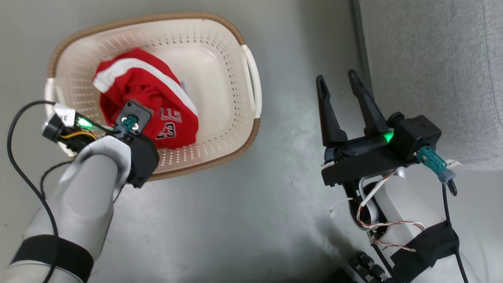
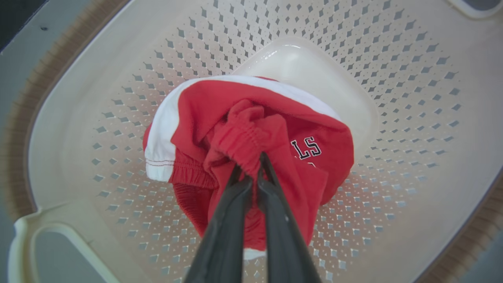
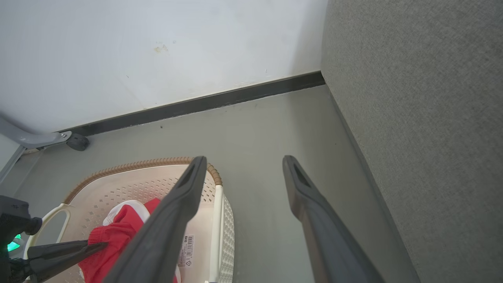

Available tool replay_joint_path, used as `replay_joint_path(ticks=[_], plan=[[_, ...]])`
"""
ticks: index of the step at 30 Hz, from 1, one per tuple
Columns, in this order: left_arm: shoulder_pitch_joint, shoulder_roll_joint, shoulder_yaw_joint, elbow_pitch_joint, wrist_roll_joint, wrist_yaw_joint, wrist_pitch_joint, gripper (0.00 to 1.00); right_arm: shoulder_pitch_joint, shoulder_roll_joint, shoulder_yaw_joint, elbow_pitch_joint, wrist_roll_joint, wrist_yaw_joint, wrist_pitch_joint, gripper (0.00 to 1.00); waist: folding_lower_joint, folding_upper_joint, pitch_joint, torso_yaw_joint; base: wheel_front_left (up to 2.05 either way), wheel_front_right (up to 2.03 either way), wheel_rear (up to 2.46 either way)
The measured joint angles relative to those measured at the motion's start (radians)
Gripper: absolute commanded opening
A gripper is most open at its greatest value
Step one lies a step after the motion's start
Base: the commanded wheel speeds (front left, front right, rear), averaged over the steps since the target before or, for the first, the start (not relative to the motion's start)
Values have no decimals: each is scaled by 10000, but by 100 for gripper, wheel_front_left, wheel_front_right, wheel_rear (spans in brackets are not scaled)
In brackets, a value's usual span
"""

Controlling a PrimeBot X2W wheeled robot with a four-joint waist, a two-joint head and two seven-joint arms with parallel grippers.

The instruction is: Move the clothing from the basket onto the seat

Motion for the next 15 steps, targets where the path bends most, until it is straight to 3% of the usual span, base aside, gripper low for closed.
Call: replay_joint_path(ticks=[15], plan=[[880, -1250, 502, 6, -1313, 0, -1515, 0, 252, -4, -773, 1388, -848, 0, 0, 100, -1, -1, -1994, 835, 0, 0, 0]])
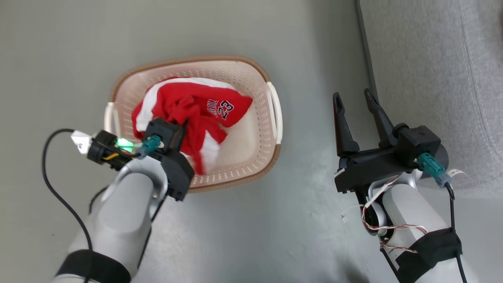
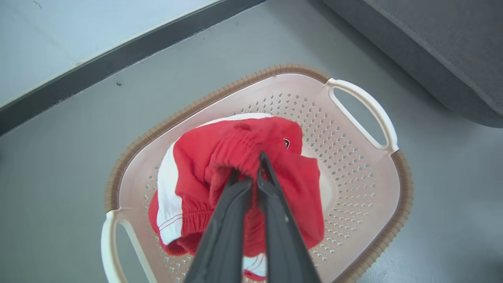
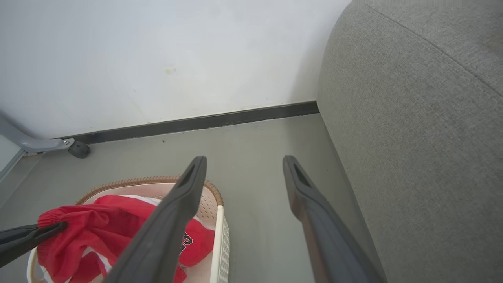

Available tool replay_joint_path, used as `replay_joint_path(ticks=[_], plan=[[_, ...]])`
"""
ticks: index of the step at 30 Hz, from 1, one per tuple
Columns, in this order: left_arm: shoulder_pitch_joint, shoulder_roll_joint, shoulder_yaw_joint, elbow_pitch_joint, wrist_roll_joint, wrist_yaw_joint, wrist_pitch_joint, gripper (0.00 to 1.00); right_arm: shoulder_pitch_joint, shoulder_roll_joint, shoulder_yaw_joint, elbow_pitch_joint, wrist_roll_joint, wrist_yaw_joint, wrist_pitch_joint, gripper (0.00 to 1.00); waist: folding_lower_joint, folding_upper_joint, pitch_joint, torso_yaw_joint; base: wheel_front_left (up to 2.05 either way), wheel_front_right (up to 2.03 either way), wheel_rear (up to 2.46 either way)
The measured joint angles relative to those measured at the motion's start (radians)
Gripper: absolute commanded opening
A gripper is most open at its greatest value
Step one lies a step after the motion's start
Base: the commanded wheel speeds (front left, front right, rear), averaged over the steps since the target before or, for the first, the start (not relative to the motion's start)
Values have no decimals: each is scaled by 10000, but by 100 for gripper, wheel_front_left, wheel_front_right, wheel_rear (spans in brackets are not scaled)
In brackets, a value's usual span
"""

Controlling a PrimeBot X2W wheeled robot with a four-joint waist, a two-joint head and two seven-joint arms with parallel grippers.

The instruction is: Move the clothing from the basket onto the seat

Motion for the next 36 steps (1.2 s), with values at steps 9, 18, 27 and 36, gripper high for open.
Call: replay_joint_path(ticks=[9, 18, 27, 36], plan=[[461, -222, -2, -332, -537, 0, -199, 0, 383, 0, -242, 497, -247, 0, 2, 100, 0, 0, -1220, 553, 0, 0, 0], [674, -299, -15, -874, -832, 0, -251, 0, 950, -174, -416, 825, -242, 13, 2, 100, -1, -1, -2260, 1007, 0, 0, 0], [1218, -337, 270, -1549, -1430, 0, -251, 0, 1532, -249, -560, 1078, -211, 207, 2, 100, -1, 0, -3369, 1431, 0, 0, 0], [2043, -366, 715, -1981, -1772, 0, -253, 0, 2120, -268, -656, 1187, -125, 468, 2, 100, 0, 0, -4391, 1753, 0, 0, 0]])
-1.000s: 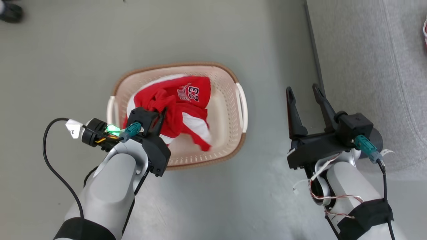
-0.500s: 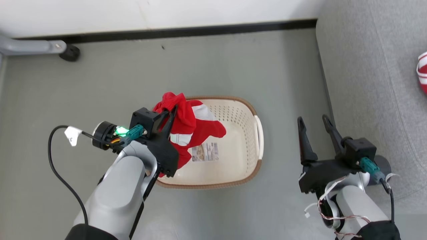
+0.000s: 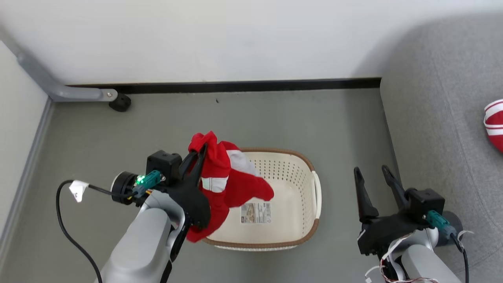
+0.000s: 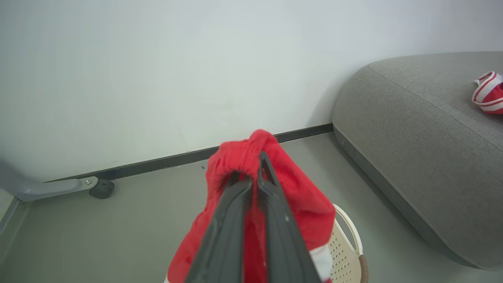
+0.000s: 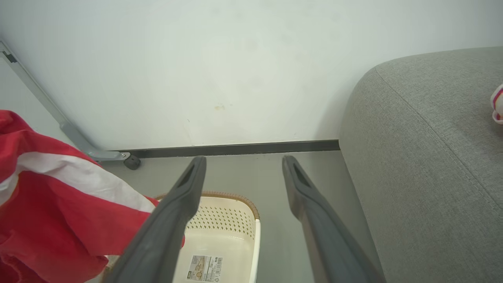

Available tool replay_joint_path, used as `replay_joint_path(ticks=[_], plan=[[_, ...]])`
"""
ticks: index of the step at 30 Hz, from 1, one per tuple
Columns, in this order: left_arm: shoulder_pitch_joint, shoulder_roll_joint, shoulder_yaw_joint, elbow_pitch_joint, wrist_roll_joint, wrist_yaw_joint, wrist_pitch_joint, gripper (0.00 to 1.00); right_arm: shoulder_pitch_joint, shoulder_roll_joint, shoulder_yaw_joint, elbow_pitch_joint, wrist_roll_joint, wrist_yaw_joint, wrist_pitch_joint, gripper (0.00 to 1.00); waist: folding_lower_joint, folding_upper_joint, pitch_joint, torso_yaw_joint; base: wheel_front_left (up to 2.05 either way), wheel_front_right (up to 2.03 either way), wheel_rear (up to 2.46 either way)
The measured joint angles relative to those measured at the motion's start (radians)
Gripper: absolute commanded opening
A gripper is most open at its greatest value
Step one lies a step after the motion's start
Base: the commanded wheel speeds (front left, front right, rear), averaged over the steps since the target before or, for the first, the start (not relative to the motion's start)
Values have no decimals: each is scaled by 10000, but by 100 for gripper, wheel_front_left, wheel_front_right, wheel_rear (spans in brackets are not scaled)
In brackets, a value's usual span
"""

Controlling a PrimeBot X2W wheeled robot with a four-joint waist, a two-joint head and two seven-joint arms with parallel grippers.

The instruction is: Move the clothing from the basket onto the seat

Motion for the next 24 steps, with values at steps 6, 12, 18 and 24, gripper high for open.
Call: replay_joint_path(ticks=[6, 12, 18, 24], plan=[[533, 4, 230, -531, -19, 2, 0, 0, 333, 4, -36, -15, 59, 153, 0, 100, 0, 0, -555, 160, 0, 0, 0], [726, 46, 408, -1421, -61, 12, 0, 0, 444, 10, -46, -81, 59, 255, 0, 100, 0, 0, -864, 261, 0, 0, 0], [725, 92, 477, -2424, 13, 12, -2, 0, 482, 6, -86, -104, 58, 311, 0, 100, 2, 0, -958, 292, 0, 0, 0], [725, 192, 529, -3359, 151, 12, -2, 0, 540, 13, -94, -102, 58, 351, 0, 100, 1, 0, -997, 313, 0, 0, 0]])
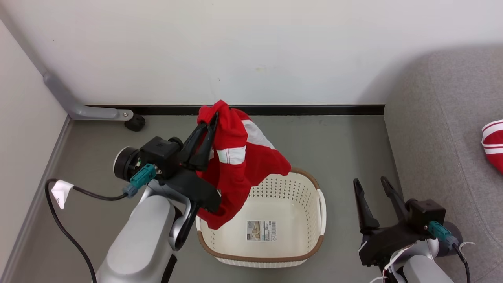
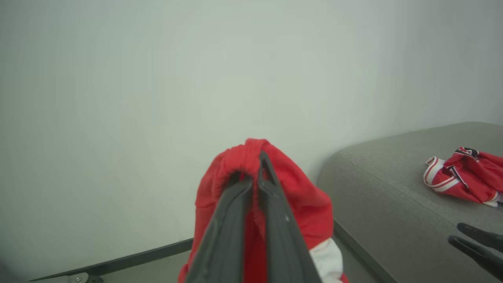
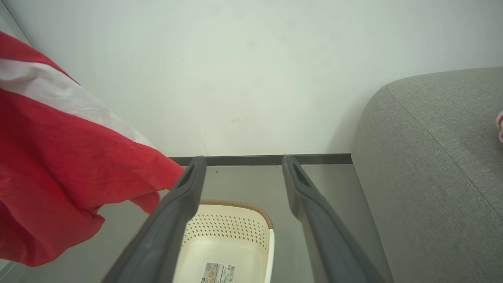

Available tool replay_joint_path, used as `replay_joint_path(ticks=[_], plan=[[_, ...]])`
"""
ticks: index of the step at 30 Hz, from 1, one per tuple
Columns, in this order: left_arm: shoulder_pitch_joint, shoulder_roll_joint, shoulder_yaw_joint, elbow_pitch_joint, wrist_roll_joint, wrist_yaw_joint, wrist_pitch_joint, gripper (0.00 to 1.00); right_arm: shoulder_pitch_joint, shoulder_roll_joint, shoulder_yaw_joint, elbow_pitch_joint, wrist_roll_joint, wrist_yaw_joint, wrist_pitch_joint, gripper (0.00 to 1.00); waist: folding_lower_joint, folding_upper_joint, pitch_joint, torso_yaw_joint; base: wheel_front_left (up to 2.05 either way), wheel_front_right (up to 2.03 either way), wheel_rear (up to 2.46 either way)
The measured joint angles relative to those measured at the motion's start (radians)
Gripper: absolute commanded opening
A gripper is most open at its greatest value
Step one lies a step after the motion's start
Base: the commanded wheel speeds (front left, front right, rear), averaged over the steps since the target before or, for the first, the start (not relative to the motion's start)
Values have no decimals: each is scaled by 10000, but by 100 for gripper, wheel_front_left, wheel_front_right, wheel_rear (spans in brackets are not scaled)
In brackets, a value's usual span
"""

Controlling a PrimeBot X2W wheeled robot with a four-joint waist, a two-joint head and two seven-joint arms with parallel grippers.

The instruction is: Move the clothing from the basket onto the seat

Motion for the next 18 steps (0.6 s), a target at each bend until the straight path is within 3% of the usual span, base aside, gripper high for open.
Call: replay_joint_path(ticks=[9, 18], plan=[[1, 77, 10, -834, 226, 0, -2, 0, 3, 17, 82, -8, -98, 178, 0, 100, 0, 2, -43, -10, 0, 0, 0], [228, 86, 8, -1292, 305, 0, -2, 0, -453, 40, 876, -431, -405, 888, 0, 100, 0, 2, -18, -20, 0, 0, 0]])
